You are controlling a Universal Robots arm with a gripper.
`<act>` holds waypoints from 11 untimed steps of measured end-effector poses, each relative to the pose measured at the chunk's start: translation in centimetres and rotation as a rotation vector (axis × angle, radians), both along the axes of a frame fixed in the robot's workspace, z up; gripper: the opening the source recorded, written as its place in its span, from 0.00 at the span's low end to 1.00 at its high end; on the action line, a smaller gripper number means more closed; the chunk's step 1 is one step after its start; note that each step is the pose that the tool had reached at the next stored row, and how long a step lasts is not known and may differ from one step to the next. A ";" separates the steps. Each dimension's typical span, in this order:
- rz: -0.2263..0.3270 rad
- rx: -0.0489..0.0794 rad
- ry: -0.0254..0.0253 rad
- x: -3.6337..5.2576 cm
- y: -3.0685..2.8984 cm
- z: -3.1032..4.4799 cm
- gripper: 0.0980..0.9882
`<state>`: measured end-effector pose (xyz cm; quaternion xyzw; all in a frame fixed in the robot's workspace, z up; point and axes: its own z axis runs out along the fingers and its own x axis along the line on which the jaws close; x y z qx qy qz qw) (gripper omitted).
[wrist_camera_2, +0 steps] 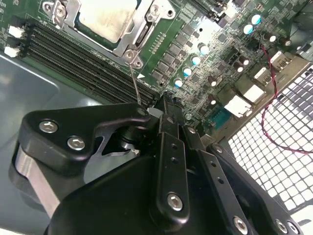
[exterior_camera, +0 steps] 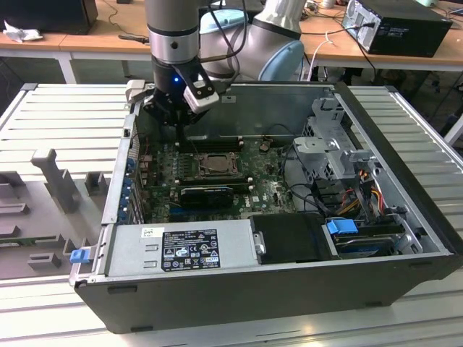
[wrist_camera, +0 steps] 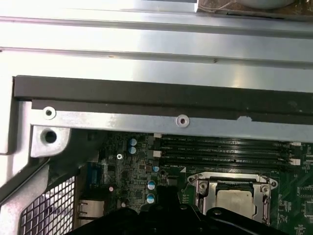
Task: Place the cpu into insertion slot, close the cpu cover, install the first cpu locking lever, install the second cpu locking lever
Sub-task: 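Install the first cpu locking lever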
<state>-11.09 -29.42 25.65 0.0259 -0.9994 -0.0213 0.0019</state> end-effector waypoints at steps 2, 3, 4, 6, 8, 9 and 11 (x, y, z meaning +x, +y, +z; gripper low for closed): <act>0.002 0.000 0.0000 0.01 0.19 -0.02 0.01; 0.004 0.000 0.0000 0.03 0.29 -0.03 0.01; 0.005 0.000 -0.0001 0.05 0.37 -0.04 0.01; 0.007 0.001 0.0000 0.17 0.48 -0.04 0.01; 0.008 0.001 0.0000 0.54 0.54 -0.04 0.01; 0.008 0.001 0.0000 0.78 0.55 -0.04 0.01; 0.008 0.001 0.0000 1.15 0.55 -0.05 0.01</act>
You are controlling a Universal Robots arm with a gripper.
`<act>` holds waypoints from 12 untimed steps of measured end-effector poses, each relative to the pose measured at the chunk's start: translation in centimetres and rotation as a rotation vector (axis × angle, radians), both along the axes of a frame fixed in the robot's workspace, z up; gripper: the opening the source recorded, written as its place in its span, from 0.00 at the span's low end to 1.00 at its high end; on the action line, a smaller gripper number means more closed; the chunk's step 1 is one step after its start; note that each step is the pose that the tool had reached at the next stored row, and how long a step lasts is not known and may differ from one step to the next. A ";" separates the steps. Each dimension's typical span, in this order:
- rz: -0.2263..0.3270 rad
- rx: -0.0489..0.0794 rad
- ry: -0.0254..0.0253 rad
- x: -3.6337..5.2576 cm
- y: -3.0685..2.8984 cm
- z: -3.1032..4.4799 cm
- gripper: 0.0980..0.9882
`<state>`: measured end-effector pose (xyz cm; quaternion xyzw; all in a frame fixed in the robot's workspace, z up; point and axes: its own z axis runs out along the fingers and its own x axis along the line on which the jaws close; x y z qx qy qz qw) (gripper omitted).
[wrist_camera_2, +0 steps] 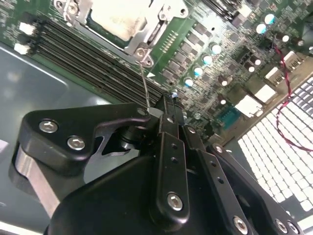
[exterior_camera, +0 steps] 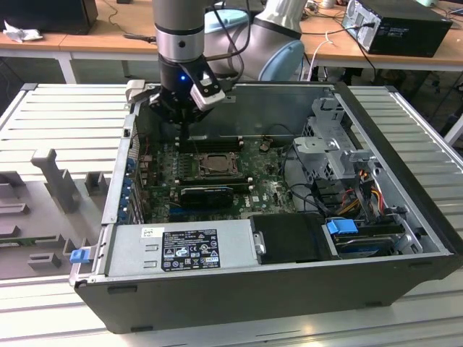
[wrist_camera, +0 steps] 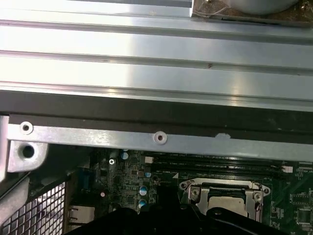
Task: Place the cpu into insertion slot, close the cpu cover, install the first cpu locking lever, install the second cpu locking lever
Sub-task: 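Install the first cpu locking lever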
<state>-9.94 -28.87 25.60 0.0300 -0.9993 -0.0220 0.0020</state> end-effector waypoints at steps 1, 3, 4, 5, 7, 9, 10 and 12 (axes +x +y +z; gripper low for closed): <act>0.000 0.000 0.0000 0.20 0.00 0.00 0.01; 0.000 0.000 0.0000 0.75 0.00 -0.01 0.01; 0.000 0.000 0.0000 1.14 0.00 -0.02 0.01; 0.000 0.000 0.0000 1.35 0.00 -0.03 0.01; 0.000 0.000 0.0000 2.23 0.00 -0.08 0.01; 0.000 0.000 0.0000 2.95 0.00 -0.12 0.01; 0.000 0.000 0.0000 3.30 0.00 -0.13 0.01; 0.001 0.000 0.0000 4.02 0.00 -0.21 0.01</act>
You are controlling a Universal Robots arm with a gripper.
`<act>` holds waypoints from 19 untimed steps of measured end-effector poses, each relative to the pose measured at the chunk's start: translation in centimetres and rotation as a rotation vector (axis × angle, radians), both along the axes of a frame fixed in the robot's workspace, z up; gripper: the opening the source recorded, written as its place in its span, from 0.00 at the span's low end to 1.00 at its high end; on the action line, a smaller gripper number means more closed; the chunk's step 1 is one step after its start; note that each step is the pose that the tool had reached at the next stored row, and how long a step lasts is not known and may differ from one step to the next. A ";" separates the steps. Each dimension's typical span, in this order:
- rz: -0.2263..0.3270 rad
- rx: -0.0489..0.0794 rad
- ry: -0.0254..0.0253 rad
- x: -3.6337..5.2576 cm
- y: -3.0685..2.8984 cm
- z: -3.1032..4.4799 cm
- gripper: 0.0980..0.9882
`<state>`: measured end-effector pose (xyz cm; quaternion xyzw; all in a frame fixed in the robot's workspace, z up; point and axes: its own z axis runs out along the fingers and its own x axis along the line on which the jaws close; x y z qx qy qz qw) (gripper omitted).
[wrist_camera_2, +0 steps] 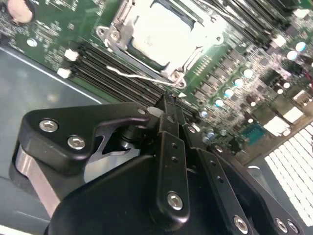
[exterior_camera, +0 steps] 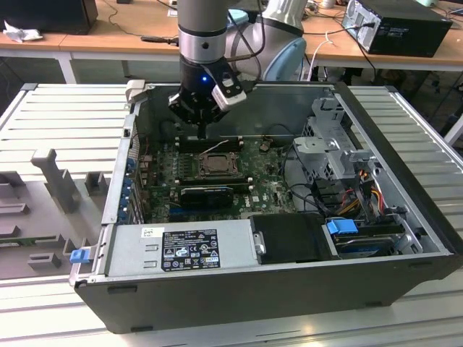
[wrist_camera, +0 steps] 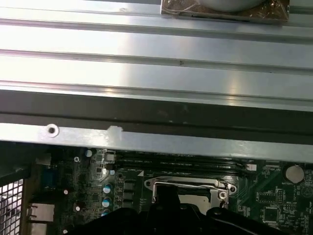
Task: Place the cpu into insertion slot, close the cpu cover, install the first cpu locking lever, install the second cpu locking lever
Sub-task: 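Install the first cpu locking lever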
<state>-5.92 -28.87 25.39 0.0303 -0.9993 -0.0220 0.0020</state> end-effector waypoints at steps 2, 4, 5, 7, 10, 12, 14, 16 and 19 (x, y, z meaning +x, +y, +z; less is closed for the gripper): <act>0.000 0.000 0.0000 0.54 0.00 -0.21 0.01; 0.001 0.001 -0.0015 0.66 -0.01 -0.36 0.01; 0.002 0.011 -0.0031 0.66 -0.01 -0.36 0.01; 0.002 0.065 -0.0036 0.66 -0.13 -0.38 0.01; 0.002 0.093 -0.0084 0.67 -0.46 -0.59 0.01; 0.002 0.092 -0.0119 0.72 -0.57 -0.83 0.01; 0.002 0.092 -0.0121 1.10 -0.57 -1.12 0.01; 0.002 0.092 -0.0121 1.57 -0.57 -1.47 0.01; 0.006 0.092 -0.0119 2.10 -0.57 -2.02 0.01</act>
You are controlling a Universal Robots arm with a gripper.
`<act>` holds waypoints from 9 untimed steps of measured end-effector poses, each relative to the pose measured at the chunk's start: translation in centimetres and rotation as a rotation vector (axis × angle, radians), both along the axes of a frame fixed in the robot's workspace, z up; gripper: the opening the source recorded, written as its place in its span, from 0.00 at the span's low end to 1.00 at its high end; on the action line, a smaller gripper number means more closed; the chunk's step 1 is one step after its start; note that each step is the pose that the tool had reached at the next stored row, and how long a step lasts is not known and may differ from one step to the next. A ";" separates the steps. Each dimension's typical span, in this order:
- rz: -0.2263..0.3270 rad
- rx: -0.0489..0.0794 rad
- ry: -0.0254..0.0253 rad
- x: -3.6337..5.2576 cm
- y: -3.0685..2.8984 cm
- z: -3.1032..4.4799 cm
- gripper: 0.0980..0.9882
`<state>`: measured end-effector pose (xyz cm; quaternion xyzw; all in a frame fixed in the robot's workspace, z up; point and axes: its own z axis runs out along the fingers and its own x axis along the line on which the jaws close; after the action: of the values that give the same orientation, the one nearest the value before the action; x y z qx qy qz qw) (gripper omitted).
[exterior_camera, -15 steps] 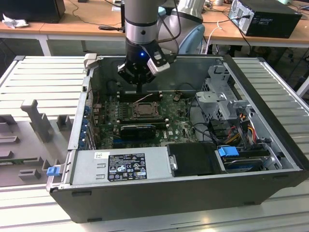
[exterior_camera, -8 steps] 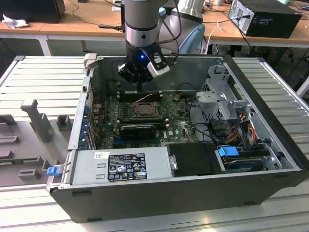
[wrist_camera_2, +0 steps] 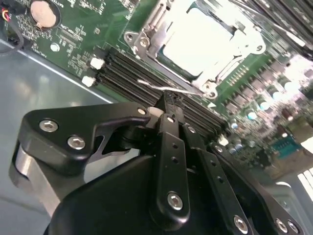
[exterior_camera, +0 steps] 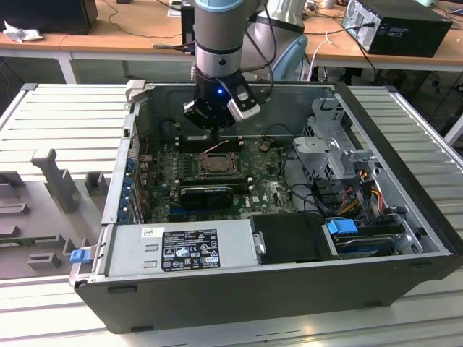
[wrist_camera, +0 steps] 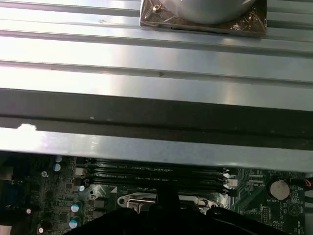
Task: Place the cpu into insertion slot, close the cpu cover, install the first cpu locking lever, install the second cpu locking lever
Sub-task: 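Install the first cpu locking lever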
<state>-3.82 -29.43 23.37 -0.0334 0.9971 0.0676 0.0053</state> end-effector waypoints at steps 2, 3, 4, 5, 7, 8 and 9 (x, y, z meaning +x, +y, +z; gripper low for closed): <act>0.008 0.000 0.0000 0.27 0.00 -0.39 0.01; 0.009 0.000 -0.0004 0.36 0.00 -0.49 0.01; 0.010 0.000 -0.0007 0.43 0.00 -0.60 0.01; 0.011 0.000 -0.0010 0.55 0.00 -0.82 0.01; 0.014 0.000 -0.0009 0.79 0.01 -1.09 0.01; 0.016 0.000 -0.0010 0.91 0.04 -1.18 0.01; 0.017 0.000 -0.0009 1.07 0.10 -1.24 0.01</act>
<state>-2.75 -29.34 22.13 -0.0421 0.9968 0.0674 0.0052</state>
